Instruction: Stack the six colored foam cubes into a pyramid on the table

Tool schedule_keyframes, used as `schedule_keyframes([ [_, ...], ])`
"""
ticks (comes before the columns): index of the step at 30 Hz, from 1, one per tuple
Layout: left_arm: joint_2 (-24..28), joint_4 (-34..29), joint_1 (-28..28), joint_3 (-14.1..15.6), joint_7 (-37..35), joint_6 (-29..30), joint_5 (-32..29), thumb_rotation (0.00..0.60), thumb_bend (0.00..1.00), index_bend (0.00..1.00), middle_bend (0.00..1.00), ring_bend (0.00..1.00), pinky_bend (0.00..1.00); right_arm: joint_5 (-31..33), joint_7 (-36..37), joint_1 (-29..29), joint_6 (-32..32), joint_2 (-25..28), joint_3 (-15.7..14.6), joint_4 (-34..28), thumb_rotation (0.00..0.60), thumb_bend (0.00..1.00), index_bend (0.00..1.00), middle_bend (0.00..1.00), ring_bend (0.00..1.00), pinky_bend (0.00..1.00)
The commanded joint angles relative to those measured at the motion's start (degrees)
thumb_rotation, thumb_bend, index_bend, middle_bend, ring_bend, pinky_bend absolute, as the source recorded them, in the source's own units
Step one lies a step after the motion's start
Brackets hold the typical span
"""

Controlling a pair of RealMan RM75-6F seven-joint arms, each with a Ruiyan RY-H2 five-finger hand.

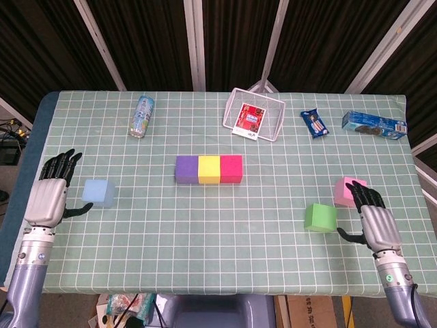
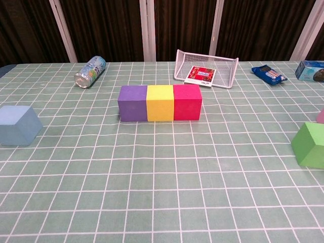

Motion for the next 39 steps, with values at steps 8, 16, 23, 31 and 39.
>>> schedule_keyframes([
  [8, 1.91, -2.45, 0.76, -0.76, -1.03, 1.46, 2.16, 0.6, 0.01, 0.0, 0.0, 0.0, 0.01, 1.72, -6.89, 0.3, -3.54, -0.74, 0.05, -4.81, 0.6, 0.24, 0.0, 0.0, 0.0, 0.0],
  [16, 2.94, -2.99, 1.11, -0.97, -1.84, 1.05, 2.13, 0.6, 0.01, 0.0, 0.0, 0.0, 0.01, 6.33, -9.99, 1.23, -7.04, -3.14, 1.03, -3.74, 0.6, 0.24, 0.0, 0.01, 0.0, 0.0],
  [23, 3.15, -3.13, 1.24, -1.02, -2.08, 0.76, 2.23, 0.6, 0.01, 0.0, 0.0, 0.0, 0.01, 9.69, -11.11, 2.11, -8.99, -5.93, 2.74, -0.8, 0.6, 0.24, 0.0, 0.06, 0.03, 0.0],
  [31, 3.22, -3.1, 1.37, -1.19, -2.2, 0.66, 2.24, 0.6, 0.01, 0.0, 0.0, 0.0, 0.01, 11.91, -12.46, 3.0, -10.67, -8.06, 4.02, 2.2, 0.6, 0.24, 0.06, 0.09, 0.05, 0.0],
  [39, 3.11, -2.87, 1.39, -1.17, -2.18, 0.29, 2.23, 0.6, 0.01, 0.0, 0.0, 0.0, 0.01, 13.43, -12.94, 3.39, -12.81, -9.28, 4.26, 5.18, 0.6, 0.24, 0.08, 0.15, 0.1, 0.0],
])
